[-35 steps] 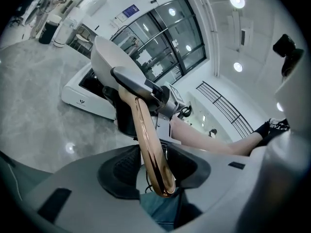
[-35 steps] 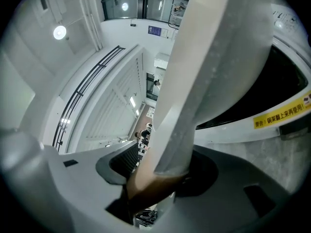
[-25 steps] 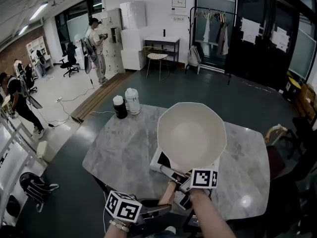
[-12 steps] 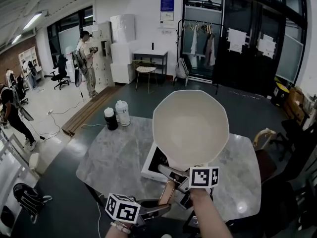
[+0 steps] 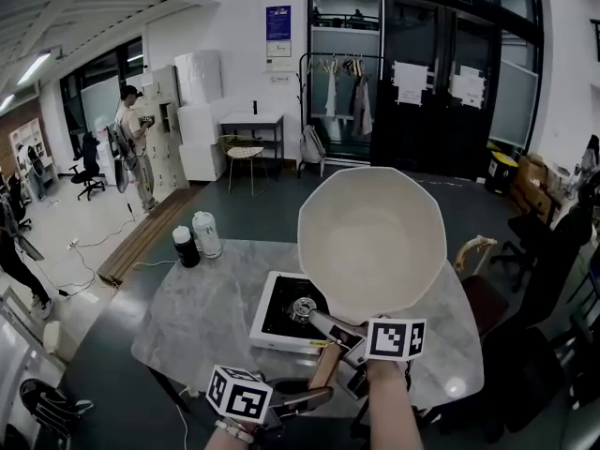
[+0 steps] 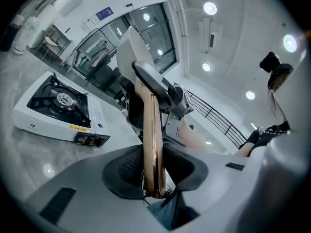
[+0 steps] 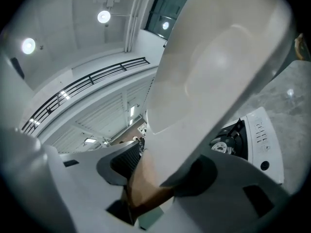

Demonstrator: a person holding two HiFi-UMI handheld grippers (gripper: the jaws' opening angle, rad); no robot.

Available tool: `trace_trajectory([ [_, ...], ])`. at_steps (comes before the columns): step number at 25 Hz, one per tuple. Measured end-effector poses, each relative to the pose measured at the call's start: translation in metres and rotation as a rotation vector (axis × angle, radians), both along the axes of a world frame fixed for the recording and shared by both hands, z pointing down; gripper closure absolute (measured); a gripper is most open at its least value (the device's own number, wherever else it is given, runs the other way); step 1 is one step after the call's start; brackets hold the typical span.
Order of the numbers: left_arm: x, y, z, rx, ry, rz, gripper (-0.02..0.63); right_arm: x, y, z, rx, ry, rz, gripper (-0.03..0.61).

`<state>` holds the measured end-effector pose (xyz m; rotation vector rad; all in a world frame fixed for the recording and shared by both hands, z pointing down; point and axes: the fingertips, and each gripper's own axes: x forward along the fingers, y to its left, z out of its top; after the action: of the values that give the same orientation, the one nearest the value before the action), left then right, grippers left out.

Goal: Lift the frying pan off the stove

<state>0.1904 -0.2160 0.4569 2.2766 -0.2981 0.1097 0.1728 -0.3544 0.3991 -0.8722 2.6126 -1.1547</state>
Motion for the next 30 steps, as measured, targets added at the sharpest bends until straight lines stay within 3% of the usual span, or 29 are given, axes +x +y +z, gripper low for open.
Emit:
trace_trajectory([
  [6,0.026,0.003,0.005,0.020,-0.008,0.099,0.488,0.038,0.004,-0.001,0.020,0.046,0.107,0.359],
  [14,0.082,0.027,0.001,0.007,0.065,0.238,0.485,0.095,0.021,-0.003,0.019,0.122,0.207,0.368],
  [23,0.113,0.034,0.001,0.051,0.067,0.316,0.489,0.142,0.035,-0.011,0.032,0.114,0.289,0.368],
  [30,0.129,0.042,-0.002,0.050,0.081,0.369,0.489,0.159,0.041,-0.011,0.012,0.169,0.312,0.367],
])
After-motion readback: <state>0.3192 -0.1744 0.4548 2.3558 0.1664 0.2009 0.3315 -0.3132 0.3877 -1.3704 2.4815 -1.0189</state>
